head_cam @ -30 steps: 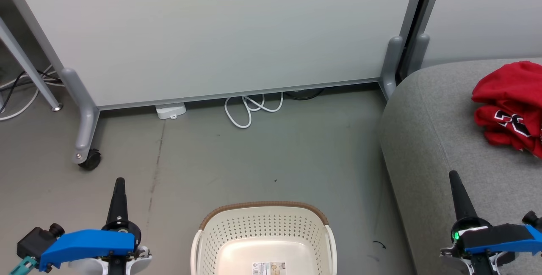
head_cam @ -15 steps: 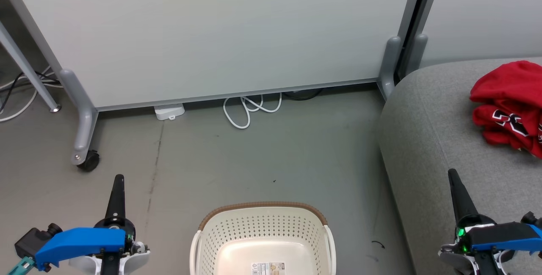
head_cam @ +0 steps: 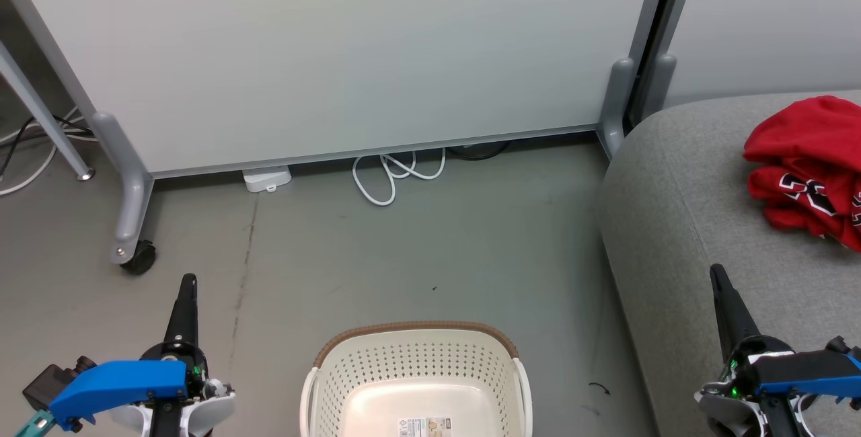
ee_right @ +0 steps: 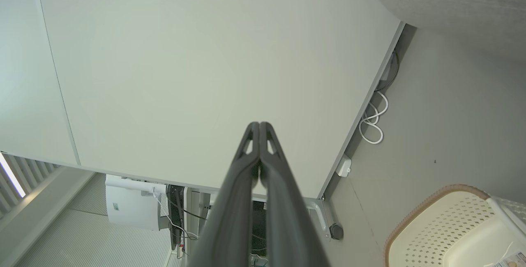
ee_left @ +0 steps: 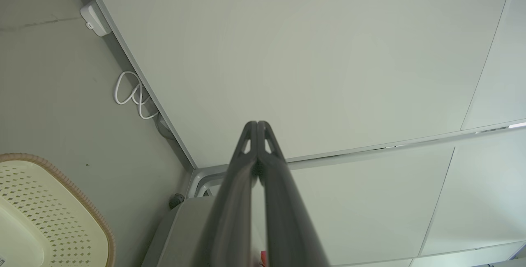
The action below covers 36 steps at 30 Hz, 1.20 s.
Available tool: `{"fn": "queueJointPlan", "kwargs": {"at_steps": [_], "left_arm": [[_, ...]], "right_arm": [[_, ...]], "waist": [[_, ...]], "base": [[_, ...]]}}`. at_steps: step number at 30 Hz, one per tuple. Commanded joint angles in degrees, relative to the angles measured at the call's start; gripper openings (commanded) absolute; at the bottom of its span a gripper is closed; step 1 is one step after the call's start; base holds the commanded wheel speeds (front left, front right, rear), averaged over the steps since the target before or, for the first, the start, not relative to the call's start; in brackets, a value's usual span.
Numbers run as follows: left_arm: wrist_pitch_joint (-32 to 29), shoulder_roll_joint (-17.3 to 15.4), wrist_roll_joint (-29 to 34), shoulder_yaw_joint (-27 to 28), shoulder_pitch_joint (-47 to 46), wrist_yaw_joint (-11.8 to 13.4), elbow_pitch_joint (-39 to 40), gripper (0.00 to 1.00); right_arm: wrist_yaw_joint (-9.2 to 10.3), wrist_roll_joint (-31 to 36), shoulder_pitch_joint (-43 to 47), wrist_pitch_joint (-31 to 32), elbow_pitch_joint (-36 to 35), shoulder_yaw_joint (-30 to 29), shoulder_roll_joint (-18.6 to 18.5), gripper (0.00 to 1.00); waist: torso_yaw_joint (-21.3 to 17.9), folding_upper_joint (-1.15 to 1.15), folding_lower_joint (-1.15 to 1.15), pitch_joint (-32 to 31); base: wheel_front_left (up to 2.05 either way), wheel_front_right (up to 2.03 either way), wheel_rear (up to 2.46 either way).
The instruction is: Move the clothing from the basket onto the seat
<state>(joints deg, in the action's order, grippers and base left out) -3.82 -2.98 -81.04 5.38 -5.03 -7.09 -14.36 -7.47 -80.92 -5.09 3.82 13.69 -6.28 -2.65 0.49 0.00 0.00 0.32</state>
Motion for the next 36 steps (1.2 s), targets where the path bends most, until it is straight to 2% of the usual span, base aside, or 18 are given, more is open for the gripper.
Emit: {"fn": "queueJointPlan", "kwargs": {"at_steps": [1,25,36], "left_arm": [[-0.3,0.0,-1.2,0.4,-1.1,-0.3,0.4,0.0],[-3.0,0.1,-11.6,1.3,-1.6,-0.6,0.4,0.0],[-3.0,0.1,-11.4,1.3,-1.5,-0.7,0.4,0.0]], "right_arm": [[-0.04,-1.2,-0.9,0.3,-0.1,-0.2,-0.3,0.0],[-0.04,-11.8,-1.5,2.9,0.4,-0.3,-0.4,0.0],[-0.04,-11.6,-1.4,2.9,0.4,-0.3,-0.4,0.0]], "waist": [[0.0,0.0,0.0,0.0],[-0.5,0.0,0.0,-0.1],[-0.5,0.0,0.0,-0.1]], "base": [[0.0,0.0,0.0],[0.0,0.0,0.0],[0.0,0.0,0.0]]}}
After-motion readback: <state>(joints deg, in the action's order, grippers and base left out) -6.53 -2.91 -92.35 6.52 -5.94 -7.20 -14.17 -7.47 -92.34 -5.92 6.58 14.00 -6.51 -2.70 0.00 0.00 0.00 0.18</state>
